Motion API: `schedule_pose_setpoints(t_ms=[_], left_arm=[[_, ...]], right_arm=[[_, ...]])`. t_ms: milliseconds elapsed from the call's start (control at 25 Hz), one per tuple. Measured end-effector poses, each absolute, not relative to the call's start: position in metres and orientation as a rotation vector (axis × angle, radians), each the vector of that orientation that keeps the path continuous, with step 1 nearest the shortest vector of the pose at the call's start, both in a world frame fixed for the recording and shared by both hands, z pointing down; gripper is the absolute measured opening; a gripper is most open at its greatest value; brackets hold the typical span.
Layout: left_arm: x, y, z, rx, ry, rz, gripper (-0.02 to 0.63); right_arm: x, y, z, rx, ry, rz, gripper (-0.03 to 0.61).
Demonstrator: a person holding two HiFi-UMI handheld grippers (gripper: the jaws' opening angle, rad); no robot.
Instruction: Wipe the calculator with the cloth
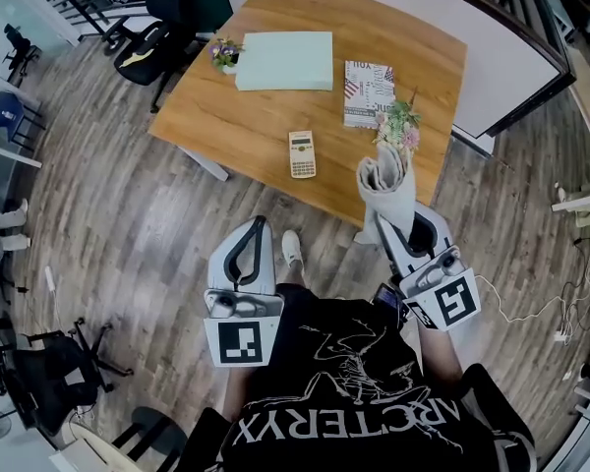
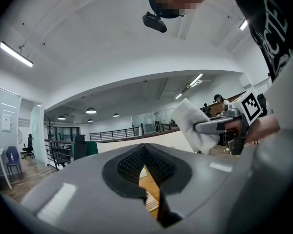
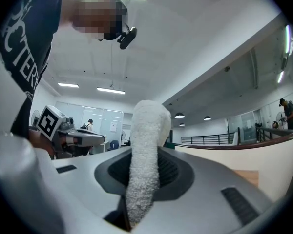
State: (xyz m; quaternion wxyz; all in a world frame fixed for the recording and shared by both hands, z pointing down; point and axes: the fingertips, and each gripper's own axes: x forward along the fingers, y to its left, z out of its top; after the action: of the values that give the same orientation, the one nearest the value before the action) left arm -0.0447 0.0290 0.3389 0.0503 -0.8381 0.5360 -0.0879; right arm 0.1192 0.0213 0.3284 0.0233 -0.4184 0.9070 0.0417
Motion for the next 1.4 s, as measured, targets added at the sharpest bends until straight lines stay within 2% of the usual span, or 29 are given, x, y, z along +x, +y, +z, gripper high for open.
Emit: schedule_pose_setpoints(t_ms=[520,1400], left_arm=[[-0.108,-0.136,0.330,-2.649,1.458,-0.297,0.009],[-0.087,-0.159,0.336,-2.611,1.582,-0.330,0.009]], right_arm=[[0.049,-0.128,0.313,-1.448,2.766,0.116,0.091],[0.056,-0.175,0.328,-1.298,2.913,0.195,0.091]])
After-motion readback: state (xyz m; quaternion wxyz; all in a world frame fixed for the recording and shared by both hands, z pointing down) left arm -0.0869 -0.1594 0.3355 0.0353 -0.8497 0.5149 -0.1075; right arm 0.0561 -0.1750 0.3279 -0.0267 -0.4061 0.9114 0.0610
